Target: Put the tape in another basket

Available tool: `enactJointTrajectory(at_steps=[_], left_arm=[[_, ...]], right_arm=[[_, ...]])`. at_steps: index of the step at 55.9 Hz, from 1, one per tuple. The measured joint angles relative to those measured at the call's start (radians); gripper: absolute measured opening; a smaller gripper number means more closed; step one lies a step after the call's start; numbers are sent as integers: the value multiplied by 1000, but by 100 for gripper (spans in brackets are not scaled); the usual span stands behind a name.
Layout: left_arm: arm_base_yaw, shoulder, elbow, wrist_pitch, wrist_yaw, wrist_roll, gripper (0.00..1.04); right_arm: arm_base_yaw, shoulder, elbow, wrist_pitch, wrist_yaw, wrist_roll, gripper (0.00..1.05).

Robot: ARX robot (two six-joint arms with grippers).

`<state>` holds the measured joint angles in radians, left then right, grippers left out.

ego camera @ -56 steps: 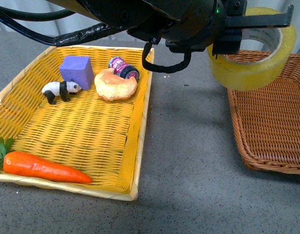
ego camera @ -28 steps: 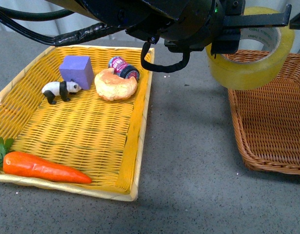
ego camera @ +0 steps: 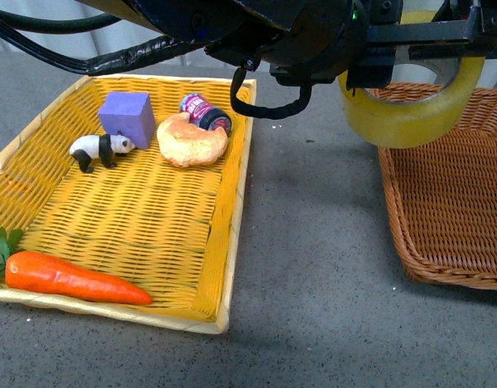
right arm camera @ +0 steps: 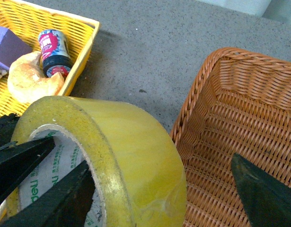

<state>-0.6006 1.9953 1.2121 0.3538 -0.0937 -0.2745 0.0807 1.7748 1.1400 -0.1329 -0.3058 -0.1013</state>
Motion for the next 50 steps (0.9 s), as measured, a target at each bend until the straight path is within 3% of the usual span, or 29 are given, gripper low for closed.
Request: enactJointTrajectory(at_steps=[12, 23, 28, 33, 40, 50], left_arm=[[-3, 0, 0, 0, 0, -3, 16], [-8, -4, 8, -3, -19, -2, 18], [-28, -13, 40, -97, -189, -72, 33], [-37, -23, 41, -105, -277, -149, 46], [-29, -26, 27, -44, -290, -243, 68], [2, -39, -13, 68, -227, -357, 96]], right_arm=[[-1, 2, 4, -5, -18, 3, 39], [3, 11, 5, -13, -4, 17, 25], [-3, 19, 10, -18, -19, 53, 22], [-4, 22, 16, -23, -12, 96, 22], [-13, 22, 37, -24, -3, 140, 21], [-24, 37, 54, -29, -13, 157, 19]])
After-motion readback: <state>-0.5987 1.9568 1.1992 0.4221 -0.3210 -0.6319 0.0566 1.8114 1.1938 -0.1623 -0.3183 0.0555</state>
